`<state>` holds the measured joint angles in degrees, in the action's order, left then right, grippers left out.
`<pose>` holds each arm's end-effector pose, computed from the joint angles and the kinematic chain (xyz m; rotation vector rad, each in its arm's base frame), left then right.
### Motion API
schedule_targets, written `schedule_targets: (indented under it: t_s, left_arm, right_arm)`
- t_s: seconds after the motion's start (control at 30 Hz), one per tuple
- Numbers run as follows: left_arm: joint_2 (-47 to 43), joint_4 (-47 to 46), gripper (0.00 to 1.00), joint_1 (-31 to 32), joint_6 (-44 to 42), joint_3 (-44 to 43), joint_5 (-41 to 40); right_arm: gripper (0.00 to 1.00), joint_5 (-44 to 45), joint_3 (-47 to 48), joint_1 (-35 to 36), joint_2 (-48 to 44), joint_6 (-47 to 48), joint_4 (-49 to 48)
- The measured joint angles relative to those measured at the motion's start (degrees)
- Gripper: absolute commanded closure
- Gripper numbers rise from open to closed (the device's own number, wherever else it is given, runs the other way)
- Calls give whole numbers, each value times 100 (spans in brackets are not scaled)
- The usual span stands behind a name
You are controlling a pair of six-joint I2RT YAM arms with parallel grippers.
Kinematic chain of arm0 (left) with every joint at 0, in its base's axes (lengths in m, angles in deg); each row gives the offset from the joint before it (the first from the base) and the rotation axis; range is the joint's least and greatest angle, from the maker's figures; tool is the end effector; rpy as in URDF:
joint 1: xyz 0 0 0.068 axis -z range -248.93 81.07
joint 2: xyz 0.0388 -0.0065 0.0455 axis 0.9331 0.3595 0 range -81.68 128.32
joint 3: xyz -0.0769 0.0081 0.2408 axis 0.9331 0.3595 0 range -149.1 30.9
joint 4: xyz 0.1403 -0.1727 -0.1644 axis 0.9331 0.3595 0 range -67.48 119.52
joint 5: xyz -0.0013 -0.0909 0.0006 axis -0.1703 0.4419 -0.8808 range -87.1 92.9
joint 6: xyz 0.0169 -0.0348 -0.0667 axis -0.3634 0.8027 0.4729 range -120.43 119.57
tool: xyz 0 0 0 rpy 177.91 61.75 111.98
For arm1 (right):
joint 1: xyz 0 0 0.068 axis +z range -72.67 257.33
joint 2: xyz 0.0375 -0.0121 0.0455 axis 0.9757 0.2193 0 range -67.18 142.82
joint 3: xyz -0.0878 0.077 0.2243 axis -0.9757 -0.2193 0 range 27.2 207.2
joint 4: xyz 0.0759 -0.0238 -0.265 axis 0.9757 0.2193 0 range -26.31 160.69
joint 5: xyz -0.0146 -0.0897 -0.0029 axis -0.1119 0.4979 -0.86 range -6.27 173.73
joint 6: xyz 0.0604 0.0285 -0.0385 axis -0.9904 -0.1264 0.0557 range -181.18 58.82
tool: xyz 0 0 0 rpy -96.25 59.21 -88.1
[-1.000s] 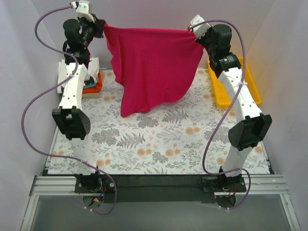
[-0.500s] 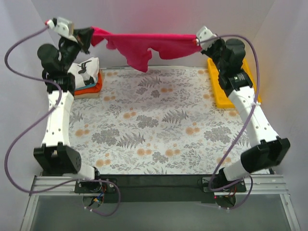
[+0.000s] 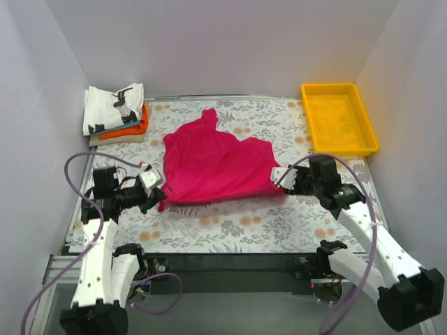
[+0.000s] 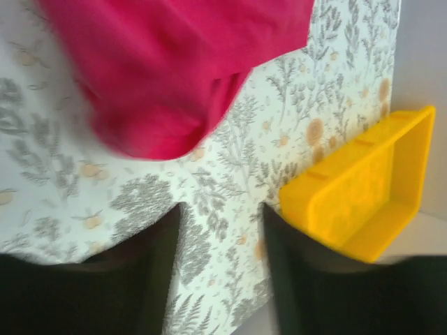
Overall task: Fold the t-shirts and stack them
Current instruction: Flatten the tshirt out
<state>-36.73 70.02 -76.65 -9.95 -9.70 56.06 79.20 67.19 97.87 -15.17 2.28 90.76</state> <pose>0.1881 -0.0276 0.2363 0.4127 2.1807 -0.9686 0.2288 0.0914 0.2217 -1.5498 1.6576 -0.3115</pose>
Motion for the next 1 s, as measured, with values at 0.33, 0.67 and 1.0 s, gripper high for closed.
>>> schedule_targets:
  t_s: [0.33,0.67,1.0]
  left_arm:
    - [874,592,41,-15,461,-848,-79]
    - [4249,-1987,47,15,2872,-2308,-1517]
    - [5866,-2618,45,369,3665,-3134,-2352]
  right_arm:
    - [32,114,431,350,61,-208,1091]
    - [53,103,2695,236,3873,-2601,887]
    - [54,-363,3847,-459,5431,-3814,887]
